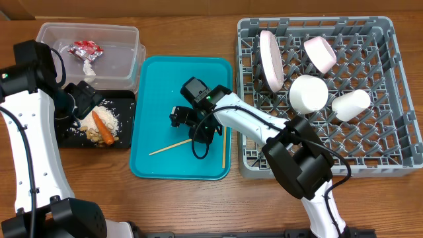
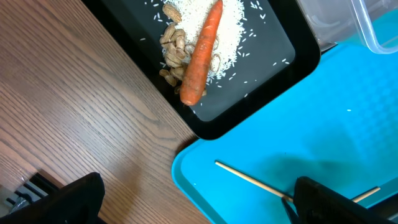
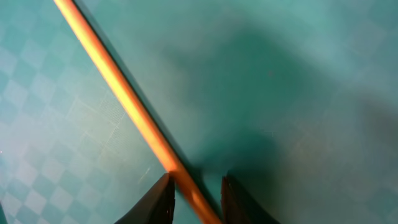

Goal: Sort waste into correct bins and load items into the dishwasher
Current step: 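Close the right gripper on one chopstick and lift it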

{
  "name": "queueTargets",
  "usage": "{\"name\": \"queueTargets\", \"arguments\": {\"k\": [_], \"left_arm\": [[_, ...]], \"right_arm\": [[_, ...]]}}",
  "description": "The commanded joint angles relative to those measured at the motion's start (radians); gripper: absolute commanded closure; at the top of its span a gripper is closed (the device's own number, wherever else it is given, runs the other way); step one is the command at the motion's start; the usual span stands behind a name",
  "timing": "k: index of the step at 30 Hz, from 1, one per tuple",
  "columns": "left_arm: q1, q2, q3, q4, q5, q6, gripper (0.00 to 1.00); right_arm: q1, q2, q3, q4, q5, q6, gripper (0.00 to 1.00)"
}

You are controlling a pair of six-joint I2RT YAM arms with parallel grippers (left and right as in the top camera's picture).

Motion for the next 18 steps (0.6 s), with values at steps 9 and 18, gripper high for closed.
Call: {"name": "queueTargets", "arguments": {"k": [9,18], "left_arm": [[0.01,0.006,-0.001,-0.006,-0.01,0.023,0.02],[0.01,0.006,-0.001,-0.006,-0.015,0.023,0.02]], "right_arm": [[0.004,-0.001,0.029,-0.054,0.034,0.071,0.81],[0.007,-0.001,0.026,-0.141,0.021,0.074,0.6]]}}
